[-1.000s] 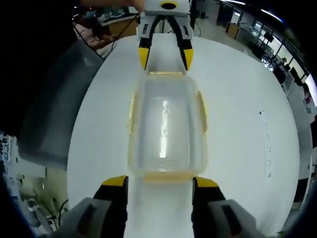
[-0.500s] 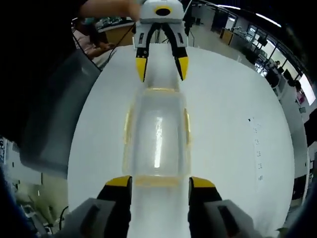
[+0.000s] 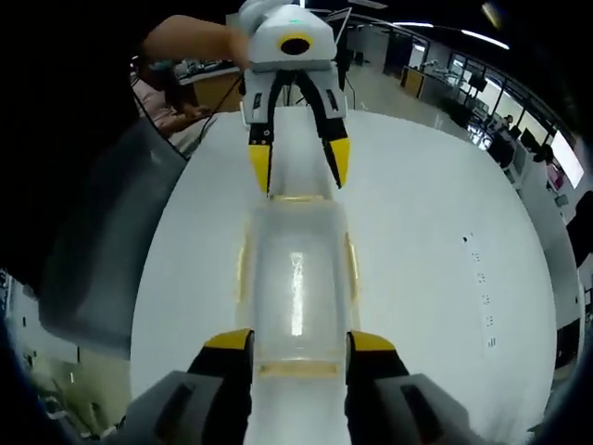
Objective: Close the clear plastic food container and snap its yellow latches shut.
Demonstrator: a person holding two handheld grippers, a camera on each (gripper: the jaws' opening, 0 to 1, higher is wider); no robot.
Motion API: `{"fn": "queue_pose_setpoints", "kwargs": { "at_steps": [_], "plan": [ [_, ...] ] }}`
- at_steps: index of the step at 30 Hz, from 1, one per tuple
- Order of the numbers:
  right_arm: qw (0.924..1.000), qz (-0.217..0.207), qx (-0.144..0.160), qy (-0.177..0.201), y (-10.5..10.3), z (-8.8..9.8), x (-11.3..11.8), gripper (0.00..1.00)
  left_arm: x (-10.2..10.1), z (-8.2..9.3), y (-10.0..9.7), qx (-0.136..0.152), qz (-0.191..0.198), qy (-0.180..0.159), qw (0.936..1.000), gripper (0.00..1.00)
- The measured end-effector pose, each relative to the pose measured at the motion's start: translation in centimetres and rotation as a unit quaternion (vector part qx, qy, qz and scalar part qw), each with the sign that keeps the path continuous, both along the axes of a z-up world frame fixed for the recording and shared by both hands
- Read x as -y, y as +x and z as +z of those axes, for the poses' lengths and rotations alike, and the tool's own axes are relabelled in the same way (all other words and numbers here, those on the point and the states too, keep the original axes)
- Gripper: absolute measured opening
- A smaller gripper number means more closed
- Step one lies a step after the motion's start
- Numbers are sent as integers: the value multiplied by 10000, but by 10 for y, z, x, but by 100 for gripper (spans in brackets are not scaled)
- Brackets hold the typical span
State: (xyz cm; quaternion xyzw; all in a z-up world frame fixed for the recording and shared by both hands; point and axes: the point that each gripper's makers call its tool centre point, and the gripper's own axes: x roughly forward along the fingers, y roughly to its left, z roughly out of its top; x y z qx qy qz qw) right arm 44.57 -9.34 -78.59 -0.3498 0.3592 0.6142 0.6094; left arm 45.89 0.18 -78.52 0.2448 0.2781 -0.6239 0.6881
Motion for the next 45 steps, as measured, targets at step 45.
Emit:
{"fn": "queue_pose_setpoints", "kwargs": {
  "at_steps": [45],
  "plan": [
    [9986,398,-352,-8,10,-15,-49,62,62,-14,-33,501,-283,222,9981,54]
  ]
}}
